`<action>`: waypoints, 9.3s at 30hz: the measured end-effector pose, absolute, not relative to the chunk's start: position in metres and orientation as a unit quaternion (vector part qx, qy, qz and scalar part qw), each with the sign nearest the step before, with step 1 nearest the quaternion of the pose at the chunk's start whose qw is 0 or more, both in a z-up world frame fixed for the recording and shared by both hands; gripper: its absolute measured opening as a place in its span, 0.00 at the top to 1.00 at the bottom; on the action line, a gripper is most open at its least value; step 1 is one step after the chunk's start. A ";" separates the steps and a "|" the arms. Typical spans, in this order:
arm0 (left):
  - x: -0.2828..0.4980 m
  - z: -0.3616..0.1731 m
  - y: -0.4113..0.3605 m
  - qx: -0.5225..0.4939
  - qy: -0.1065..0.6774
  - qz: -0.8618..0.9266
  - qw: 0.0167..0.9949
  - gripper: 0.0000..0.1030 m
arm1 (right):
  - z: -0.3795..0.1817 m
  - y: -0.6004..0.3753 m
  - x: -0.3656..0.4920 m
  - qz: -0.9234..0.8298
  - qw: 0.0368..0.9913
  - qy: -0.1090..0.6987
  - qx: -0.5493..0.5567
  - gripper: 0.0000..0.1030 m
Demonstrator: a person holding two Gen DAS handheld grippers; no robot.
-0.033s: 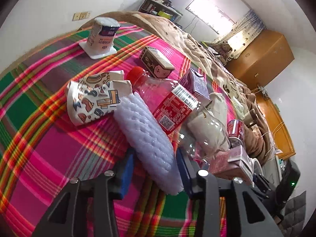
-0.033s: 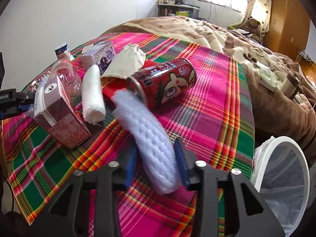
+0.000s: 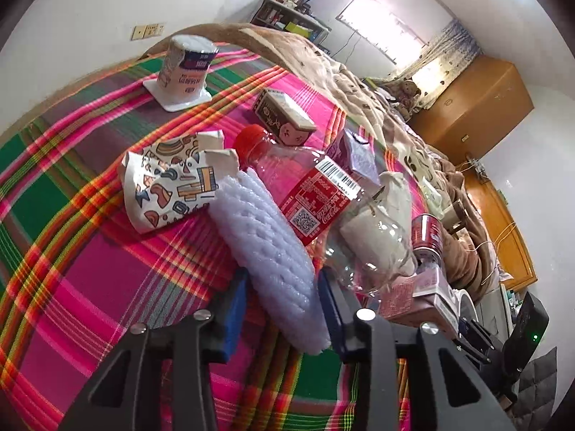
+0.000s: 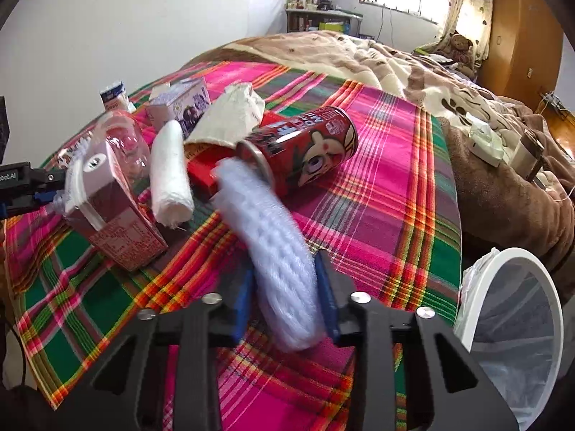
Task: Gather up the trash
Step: 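Grasp the white foam net sleeve with the left tool while the right tool grasps another, then carry both foam sleeves to the white wastebasket and open both tools, then grasp the patterned paper cup with the left tool while the right tool grasps the pink carton, then move the cup and carton over the wastebasket and open both tools, then grasp the Coca-Cola bottle with the left tool while the right tool grasps the red milk can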
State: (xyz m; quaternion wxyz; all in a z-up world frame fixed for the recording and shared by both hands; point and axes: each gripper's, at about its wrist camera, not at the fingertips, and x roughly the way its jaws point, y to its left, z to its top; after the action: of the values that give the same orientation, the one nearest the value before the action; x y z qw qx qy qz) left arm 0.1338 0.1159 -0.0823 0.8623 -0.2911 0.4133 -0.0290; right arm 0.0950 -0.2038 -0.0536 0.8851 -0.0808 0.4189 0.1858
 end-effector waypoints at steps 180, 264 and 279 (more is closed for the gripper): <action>0.113 -0.025 0.131 -0.037 0.360 -0.124 0.924 0.41 | -0.022 -0.141 0.048 0.203 0.917 0.344 0.012 0.58; 0.108 0.009 -0.205 0.006 0.348 -0.322 0.880 0.31 | -0.018 -0.393 0.014 -0.063 0.935 0.336 0.098 0.27; 0.126 0.015 -0.063 -0.043 0.346 -0.181 0.920 0.29 | -0.010 -0.315 0.042 0.009 0.938 0.335 0.086 0.27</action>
State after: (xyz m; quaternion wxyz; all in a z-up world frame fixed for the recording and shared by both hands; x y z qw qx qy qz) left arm 0.1262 -0.0627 0.0148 0.9197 -0.0434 0.3460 -0.1806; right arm 0.0417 -0.3145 -0.0102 0.9381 0.0860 0.3354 0.0091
